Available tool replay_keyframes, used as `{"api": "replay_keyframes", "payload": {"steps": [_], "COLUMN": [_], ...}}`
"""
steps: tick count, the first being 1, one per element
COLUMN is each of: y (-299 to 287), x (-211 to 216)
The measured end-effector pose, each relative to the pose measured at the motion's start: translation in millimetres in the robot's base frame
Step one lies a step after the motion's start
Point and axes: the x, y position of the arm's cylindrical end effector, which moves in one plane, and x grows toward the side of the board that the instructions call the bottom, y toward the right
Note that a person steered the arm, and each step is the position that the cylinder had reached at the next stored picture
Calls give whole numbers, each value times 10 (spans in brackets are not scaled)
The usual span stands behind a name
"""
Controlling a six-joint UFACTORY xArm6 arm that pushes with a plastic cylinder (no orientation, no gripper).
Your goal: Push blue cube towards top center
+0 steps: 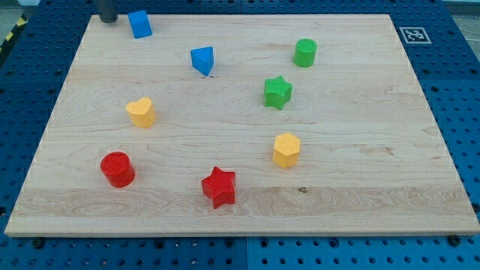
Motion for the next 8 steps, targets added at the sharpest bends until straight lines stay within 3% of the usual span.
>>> {"api": "replay_keyframes", "payload": {"steps": [1, 3, 5, 8], "y": [57, 383, 705, 682], "x": [11, 426, 231, 70]}}
